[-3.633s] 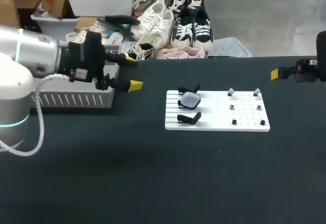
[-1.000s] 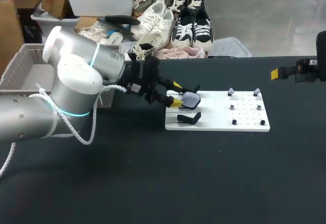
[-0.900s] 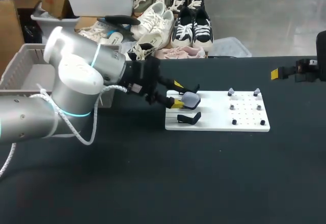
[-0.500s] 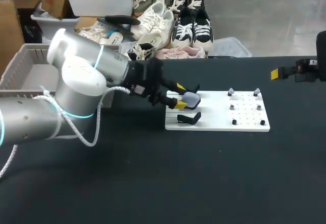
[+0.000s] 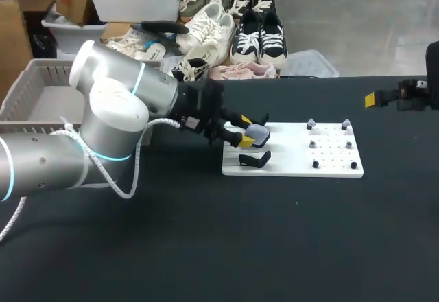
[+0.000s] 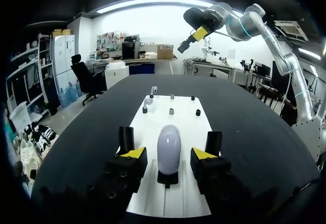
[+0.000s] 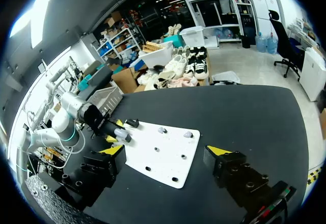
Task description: Pick up each earbud case from the left stands, insert the matching earbuds, close the lid, and place the case in the box.
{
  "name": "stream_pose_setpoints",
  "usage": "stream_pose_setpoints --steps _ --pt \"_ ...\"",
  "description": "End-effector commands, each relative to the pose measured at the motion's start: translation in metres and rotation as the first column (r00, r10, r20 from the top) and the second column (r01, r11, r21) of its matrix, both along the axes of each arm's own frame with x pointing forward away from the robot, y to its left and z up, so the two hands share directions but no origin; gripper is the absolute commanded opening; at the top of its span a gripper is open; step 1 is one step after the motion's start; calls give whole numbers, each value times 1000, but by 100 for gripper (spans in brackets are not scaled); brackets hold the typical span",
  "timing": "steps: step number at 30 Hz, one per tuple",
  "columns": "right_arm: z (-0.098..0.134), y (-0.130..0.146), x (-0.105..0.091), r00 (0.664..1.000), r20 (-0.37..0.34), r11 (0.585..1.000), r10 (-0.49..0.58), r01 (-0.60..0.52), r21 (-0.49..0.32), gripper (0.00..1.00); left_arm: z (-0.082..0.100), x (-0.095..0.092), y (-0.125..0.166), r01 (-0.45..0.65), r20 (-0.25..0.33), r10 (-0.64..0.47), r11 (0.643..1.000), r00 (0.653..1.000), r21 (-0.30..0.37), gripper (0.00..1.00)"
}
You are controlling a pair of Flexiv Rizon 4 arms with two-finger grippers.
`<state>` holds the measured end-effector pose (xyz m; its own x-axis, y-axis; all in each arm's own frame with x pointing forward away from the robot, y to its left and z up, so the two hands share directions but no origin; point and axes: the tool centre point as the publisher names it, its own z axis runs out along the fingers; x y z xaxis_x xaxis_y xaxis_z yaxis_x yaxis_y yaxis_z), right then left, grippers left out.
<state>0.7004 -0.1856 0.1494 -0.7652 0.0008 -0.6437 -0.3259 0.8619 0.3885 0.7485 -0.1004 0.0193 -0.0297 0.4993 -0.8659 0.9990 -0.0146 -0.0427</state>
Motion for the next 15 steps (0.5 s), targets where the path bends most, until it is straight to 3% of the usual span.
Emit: stream_pose_setpoints --steps 1,10,11,13,15 --pt "0 -1 1 1000 -1 1000 2 -2 1 100 -3 5 -3 4 -2 -4 1000 1000 5 55" --pt "0 -1 1 1000 -1 1000 2 -2 1 100 -7 5 -5 1 5 -1 1000 1000 8 36" --pt "0 -1 1 1000 -1 1000 2 -2 1 100 -7 5 -4 1 7 -1 1000 1000 7 31" --pt "0 -1 1 1000 -1 1000 2 -2 1 100 -5 5 -3 0 10 0 1000 1000 4 0" --pt "0 -1 1 1000 -1 1000 2 -2 1 100 -1 5 -2 -5 11 5 1000 1000 -3 0"
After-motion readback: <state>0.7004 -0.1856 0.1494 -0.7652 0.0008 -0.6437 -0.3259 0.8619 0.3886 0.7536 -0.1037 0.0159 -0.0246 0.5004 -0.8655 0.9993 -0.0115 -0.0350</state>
